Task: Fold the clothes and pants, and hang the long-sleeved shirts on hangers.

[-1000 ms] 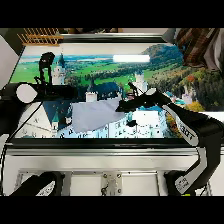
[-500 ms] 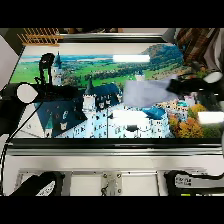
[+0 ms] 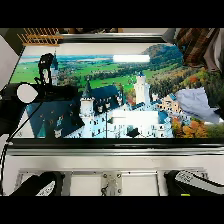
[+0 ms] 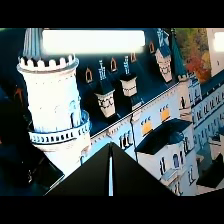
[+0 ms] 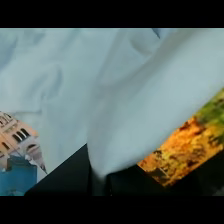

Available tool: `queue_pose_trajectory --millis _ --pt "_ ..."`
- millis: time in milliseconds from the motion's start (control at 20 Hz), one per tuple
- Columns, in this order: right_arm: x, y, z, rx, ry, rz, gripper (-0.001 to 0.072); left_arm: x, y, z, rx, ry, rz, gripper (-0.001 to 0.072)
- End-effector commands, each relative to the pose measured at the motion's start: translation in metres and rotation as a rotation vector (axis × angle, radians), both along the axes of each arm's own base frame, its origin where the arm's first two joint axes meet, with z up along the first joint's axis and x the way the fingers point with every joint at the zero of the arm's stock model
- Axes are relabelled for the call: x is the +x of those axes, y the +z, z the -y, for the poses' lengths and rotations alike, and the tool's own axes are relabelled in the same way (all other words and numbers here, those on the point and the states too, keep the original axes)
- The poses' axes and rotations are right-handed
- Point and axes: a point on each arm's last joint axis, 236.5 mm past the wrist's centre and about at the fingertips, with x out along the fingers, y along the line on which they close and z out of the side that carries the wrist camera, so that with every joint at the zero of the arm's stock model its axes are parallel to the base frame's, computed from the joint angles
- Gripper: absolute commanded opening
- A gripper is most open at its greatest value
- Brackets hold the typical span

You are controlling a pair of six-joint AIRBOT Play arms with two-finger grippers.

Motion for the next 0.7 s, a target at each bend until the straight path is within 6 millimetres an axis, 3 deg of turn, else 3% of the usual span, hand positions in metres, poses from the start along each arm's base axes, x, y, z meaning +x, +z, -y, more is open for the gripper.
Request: queue_pose_trajectory --millis 0,100,200,250,350,400,450,550,650 --pt "-0.038 -0.031 -0.038 0.082 -0.059 -0.077 0.0012 0.0 0.0 0.0 -0.001 0.001 0.0 0.0008" --pt "-0.048 -0.042 -0.066 0.096 -0.026 -0.097 0.0013 0.0 0.0 0.0 0.0 0.001 0.0 0.0008" --pt "-0.059 -0.05 -0.081 0.093 0.005 -0.123 0.0017 0.0 0.0 0.0 0.0 0.001 0.0 0.0008" --pt "-0.064 -0.052 -0.085 0.092 0.016 -0.139 0.0068 -0.001 0.0 0.0 0.0 0.0 -0.003 0.0008" --pt "-0.073 -0.049 -0.087 0.087 0.033 -0.168 0.0516 -0.003 -0.002 0.0 0.004 -0.004 -0.017 0.0008" --pt "-0.079 -0.045 -0.081 0.052 0.059 -0.188 0.06 -0.005 -0.003 0.0 0.006 -0.005 -0.022 0.0008" --pt "-0.083 -0.033 -0.071 -0.006 0.083 -0.199 0.0599 -0.005 -0.004 0.0 0.006 -0.006 -0.025 0.0008" --pt "-0.076 0.009 -0.053 -0.145 0.133 -0.15 0.0599 -0.005 -0.003 0.0 0.006 -0.006 -0.024 0.0008" --pt "-0.048 0.065 -0.067 -0.215 0.16 0.045 0.0599 -0.006 -0.004 0.0 0.006 -0.007 -0.028 0.0008"
